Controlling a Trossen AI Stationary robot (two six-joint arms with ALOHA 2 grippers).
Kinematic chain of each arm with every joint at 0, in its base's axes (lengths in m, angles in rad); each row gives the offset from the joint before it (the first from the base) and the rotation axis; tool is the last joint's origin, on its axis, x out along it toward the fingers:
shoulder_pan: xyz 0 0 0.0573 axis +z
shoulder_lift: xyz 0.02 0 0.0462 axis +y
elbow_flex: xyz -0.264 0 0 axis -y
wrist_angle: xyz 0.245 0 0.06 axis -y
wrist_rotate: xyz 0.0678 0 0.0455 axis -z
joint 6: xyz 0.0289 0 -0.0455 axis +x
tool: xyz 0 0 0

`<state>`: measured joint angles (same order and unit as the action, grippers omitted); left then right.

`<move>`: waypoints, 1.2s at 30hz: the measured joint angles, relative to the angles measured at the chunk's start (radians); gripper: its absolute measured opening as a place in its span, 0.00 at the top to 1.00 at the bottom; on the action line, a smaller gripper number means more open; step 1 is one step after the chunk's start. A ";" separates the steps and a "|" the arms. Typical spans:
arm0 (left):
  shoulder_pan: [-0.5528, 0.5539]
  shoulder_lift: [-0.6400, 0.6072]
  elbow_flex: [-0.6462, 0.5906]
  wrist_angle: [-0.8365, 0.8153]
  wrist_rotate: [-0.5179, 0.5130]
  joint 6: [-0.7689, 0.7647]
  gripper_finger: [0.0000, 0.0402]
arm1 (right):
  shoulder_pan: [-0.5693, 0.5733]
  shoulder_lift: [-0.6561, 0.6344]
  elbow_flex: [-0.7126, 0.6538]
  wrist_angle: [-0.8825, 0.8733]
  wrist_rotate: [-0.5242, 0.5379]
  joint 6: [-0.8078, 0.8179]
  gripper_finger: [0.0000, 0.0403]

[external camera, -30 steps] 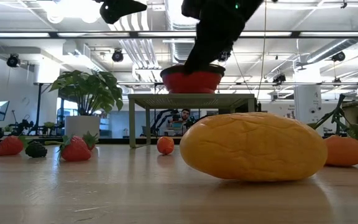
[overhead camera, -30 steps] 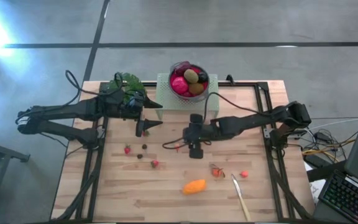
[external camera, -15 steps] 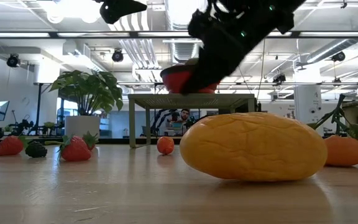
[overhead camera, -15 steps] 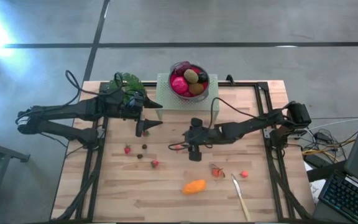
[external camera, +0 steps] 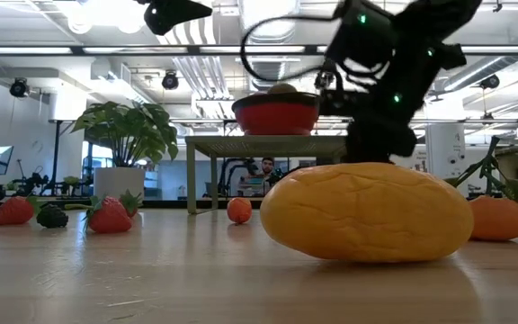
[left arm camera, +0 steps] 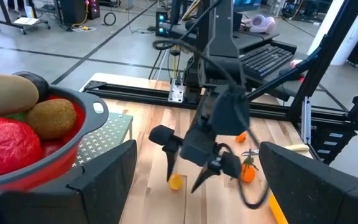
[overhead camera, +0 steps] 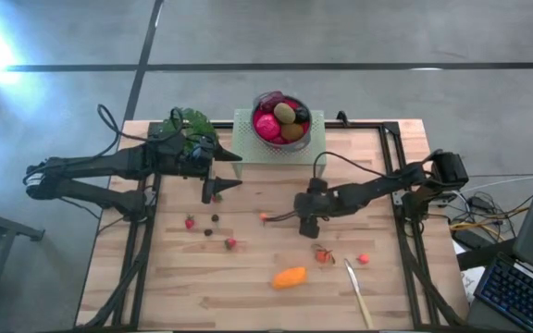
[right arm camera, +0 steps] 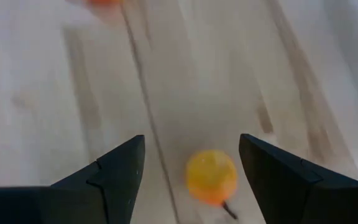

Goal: Pick & Place Fruit
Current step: Put the peach into the red strainer bowl on the shelf

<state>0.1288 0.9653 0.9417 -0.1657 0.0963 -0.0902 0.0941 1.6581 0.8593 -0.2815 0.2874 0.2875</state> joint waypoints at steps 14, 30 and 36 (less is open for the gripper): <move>0.000 0.000 0.000 0.000 0.000 0.000 0.14 | -0.024 -0.001 -0.082 0.070 0.026 0.020 0.38; 0.000 0.000 0.000 0.000 0.000 0.000 0.14 | -0.049 0.025 -0.089 0.065 -0.023 0.027 0.61; 0.000 0.000 0.000 0.000 0.000 0.000 0.14 | -0.049 0.028 -0.088 0.065 -0.029 0.025 0.72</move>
<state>0.1291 0.9653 0.9417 -0.1654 0.0961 -0.0902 0.0448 1.6859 0.7710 -0.2161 0.2581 0.3122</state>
